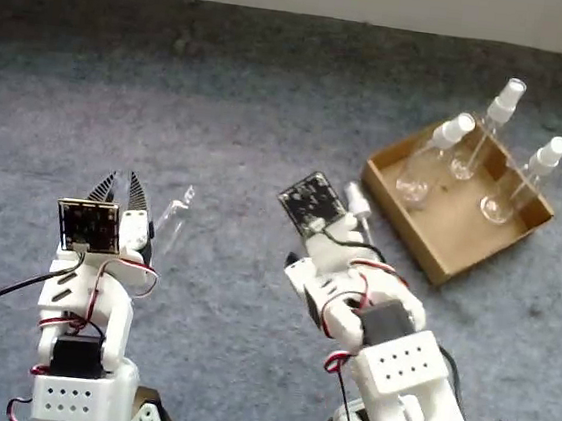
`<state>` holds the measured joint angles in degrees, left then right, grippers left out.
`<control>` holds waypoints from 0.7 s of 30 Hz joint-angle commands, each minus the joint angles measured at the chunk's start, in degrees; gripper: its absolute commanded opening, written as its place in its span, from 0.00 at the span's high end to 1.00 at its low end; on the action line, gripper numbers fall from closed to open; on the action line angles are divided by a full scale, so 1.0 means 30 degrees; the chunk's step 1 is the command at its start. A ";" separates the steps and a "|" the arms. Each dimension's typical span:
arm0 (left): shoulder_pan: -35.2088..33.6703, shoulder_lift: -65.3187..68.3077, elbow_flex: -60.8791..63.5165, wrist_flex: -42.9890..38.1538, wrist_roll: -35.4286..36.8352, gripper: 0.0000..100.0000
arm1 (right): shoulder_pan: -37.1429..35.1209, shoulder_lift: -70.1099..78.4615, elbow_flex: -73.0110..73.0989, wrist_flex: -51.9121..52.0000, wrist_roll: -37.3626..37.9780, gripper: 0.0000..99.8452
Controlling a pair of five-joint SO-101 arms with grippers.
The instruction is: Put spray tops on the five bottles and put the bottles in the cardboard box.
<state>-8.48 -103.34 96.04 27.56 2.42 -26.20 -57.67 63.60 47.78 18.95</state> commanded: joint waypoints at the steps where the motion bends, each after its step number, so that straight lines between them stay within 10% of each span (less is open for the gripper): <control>1: 0.1216 -0.0103 0.0337 -0.0352 -0.0117 1.00 | 0.1187 -0.1978 -0.0454 0.2359 -0.1289 0.90; 13: 0.4967 -0.0044 -0.0044 0.3663 -0.0117 1.00 | 0.4264 -0.4938 0.1158 0.0366 -0.6740 0.90; 21: 0.5231 0.0044 -0.5670 1.0872 -0.0117 1.00 | 0.4586 -0.7194 0.4293 -0.1949 -0.7062 0.90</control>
<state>6.02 -103.34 89.54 50.51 2.42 -13.27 -76.40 75.47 45.67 -1.45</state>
